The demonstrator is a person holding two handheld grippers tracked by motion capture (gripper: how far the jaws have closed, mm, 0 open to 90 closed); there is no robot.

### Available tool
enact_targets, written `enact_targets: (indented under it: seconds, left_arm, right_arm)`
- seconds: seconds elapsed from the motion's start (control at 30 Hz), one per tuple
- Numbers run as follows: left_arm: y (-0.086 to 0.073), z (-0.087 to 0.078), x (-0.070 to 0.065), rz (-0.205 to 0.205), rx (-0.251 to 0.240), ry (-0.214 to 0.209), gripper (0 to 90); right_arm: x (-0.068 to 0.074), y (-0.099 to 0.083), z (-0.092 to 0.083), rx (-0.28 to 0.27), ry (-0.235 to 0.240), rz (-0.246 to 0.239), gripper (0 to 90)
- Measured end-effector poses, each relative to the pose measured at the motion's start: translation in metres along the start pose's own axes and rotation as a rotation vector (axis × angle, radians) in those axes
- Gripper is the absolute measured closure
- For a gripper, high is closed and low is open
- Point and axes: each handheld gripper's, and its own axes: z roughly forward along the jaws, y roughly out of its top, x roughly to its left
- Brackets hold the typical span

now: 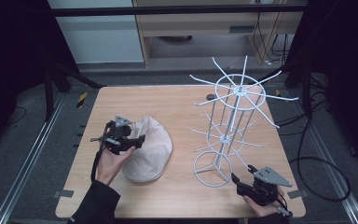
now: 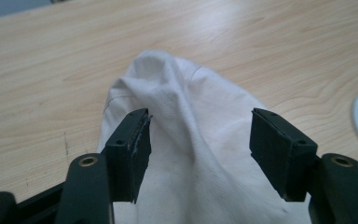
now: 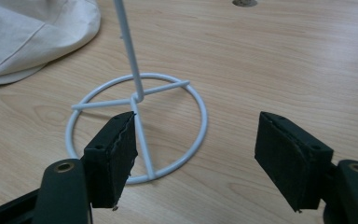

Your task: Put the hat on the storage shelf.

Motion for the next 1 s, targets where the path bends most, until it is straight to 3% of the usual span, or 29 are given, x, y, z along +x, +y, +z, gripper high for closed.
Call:
enact_targets:
  seconds: [0.17, 0.3, 0.47, 0.53, 0.67, 1.0]
  left_arm:
    - [-0.004, 0.023, 0.005, -0.032, 0.095, 0.000, 49.3]
    - [-0.008, 0.033, 0.007, -0.066, 0.124, -0.018, 61.9]
    - [-0.007, 0.034, 0.007, -0.084, 0.115, -0.032, 82.3]
    - [-0.007, 0.031, 0.006, -0.081, 0.103, -0.028, 86.3]
    - [-0.009, 0.020, 0.007, -0.077, 0.039, -0.043, 87.4]
    - [-0.019, -0.035, 0.018, -0.079, -0.226, -0.119, 87.6]
  right_arm:
    - [-0.007, 0.000, 0.000, 0.003, -0.013, 0.017, 29.8]
    - [-0.011, -0.001, 0.001, 0.006, -0.028, 0.020, 29.8]
    - [-0.017, -0.002, 0.000, 0.007, -0.042, 0.035, 30.0]
    - [-0.020, -0.002, 0.000, 0.006, -0.053, 0.035, 30.2]
    - [-0.023, -0.003, 0.001, 0.015, -0.060, 0.045, 30.3]
    - [-0.026, -0.003, 0.000, 0.012, -0.070, 0.044, 30.3]
